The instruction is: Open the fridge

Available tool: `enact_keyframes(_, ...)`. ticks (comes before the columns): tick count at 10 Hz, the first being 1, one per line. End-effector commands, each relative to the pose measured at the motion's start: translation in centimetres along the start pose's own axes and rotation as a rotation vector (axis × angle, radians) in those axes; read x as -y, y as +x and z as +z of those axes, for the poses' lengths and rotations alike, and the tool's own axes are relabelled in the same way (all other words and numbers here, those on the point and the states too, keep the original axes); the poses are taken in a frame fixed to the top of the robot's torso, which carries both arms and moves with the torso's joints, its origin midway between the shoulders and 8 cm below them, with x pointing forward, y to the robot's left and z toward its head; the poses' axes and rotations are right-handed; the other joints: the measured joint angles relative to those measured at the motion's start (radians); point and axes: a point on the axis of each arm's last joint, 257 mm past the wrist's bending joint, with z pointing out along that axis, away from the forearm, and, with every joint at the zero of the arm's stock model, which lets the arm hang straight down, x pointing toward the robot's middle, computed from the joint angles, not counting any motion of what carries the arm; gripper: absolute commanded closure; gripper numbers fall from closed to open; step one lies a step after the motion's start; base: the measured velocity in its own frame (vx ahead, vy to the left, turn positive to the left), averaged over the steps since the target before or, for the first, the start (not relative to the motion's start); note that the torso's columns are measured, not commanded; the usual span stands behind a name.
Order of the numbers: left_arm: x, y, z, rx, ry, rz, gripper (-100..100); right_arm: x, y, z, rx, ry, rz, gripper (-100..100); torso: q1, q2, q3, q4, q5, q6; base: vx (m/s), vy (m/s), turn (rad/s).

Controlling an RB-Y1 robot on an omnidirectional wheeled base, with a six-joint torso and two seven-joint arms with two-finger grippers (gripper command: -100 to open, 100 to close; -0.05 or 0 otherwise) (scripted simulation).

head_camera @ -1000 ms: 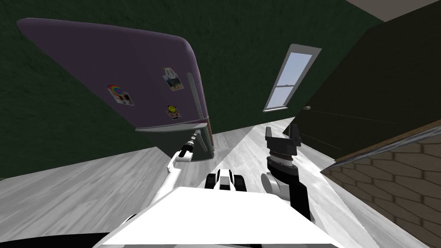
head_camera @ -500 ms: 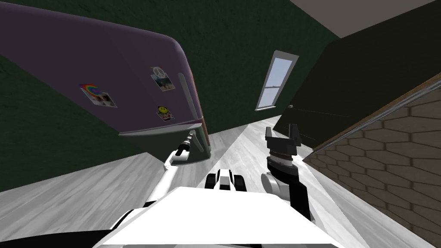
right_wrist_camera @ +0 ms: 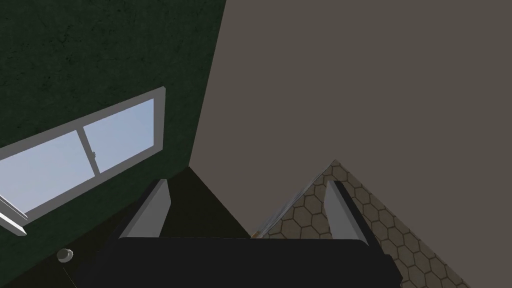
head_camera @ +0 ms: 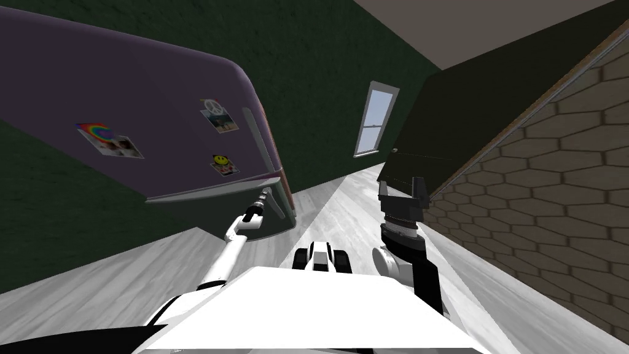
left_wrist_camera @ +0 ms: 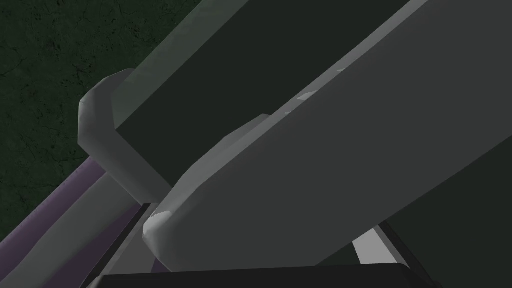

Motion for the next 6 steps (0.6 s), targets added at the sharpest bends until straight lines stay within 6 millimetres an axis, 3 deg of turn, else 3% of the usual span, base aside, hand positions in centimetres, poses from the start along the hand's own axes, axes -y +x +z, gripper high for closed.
enact_keyframes(1, -2.7, -2.7, 0.4, 0.035, -0.04, 0.002, -100, 0.0, 0.0, 0.0, 0.0, 0.0, 0.0, 0, -0.001, 0.003, 0.001, 0.001, -0.001, 0.002, -0.062, -0.033, -0.168)
enact_keyframes(2, -2.8, -2.7, 0.3, 0.035, -0.042, 0.002, -100, 0.0, 0.0, 0.0, 0.0, 0.0, 0.0, 0, -0.002, 0.003, 0.002, 0.001, 0.0, 0.001, -0.025, -0.016, -0.021)
enact_keyframes(3, -2.6, -6.0, 0.9, 0.082, -0.029, 0.002, -100, 0.0, 0.0, 0.0, 0.0, 0.0, 0.0, 0, -0.001, 0.001, 0.001, 0.0, 0.0, 0.0, -0.06, -0.03, -0.313)
enact_keyframes(4, -4.4, -5.6, 0.7, 0.074, -0.063, 0.001, -100, 0.0, 0.0, 0.0, 0.0, 0.0, 0.0, 0, -0.002, 0.003, 0.002, 0.001, -0.001, 0.002, -0.067, -0.034, -0.162)
enact_keyframes(5, -4.7, -5.5, 0.6, 0.073, -0.069, 0.001, -100, 0.0, 0.0, 0.0, 0.0, 0.0, 0.0, 0, -0.003, 0.004, 0.002, 0.002, -0.001, 0.002, -0.027, -0.022, 0.007)
enact_keyframes(6, -4.9, -8.8, 1.0, 0.12, -0.063, -0.002, -100, 0.0, 0.0, 0.0, 0.0, 0.0, 0.0, 0, -0.002, 0.002, 0.001, 0.001, 0.0, 0.0, -0.065, -0.055, -0.295)
